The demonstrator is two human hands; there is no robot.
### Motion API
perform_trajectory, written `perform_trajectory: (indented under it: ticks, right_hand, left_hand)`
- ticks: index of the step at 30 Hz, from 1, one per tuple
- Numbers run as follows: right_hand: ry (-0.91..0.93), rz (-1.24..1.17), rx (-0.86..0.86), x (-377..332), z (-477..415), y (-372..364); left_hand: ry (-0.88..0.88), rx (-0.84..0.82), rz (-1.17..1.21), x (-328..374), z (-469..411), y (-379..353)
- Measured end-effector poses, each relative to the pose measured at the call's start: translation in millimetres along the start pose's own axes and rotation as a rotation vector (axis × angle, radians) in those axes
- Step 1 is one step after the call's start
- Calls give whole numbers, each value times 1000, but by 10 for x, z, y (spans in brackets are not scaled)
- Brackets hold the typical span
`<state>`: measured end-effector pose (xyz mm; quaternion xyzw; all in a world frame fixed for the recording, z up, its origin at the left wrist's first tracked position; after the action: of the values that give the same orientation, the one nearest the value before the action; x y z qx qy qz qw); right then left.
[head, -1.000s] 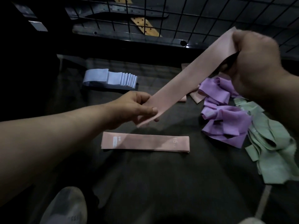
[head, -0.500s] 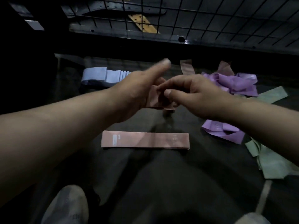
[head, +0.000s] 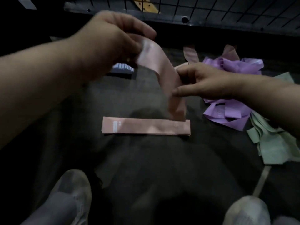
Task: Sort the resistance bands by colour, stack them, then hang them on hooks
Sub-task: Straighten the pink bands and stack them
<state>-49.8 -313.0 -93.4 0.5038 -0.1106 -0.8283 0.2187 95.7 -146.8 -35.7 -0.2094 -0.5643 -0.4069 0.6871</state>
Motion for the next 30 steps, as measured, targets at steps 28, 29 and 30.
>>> perform_trajectory:
  ticks: [28, 29, 30]
  right_hand:
    - [-462, 86, 265, 1020, 418, -735]
    - [-451, 148, 262, 1016, 417, -750]
    - [-444, 198, 254, 1009, 419, -761]
  left_hand:
    - [524, 307, -278, -1818, 854, 185]
    - [513, 295, -305, -1833, 864, 185]
    - [501, 281, -330, -1850, 867, 184]
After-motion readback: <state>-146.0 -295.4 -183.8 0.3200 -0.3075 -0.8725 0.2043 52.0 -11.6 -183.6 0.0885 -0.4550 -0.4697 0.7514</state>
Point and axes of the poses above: each hand's wrist, its own z-axis away from the middle knuckle, its own y-axis out of the back of the hand, x = y × z, the point moved 3 cm from there along -z, towards the middle knuckle, and after that the axes turned 2 degrees about -y, right-handed, at the moved point
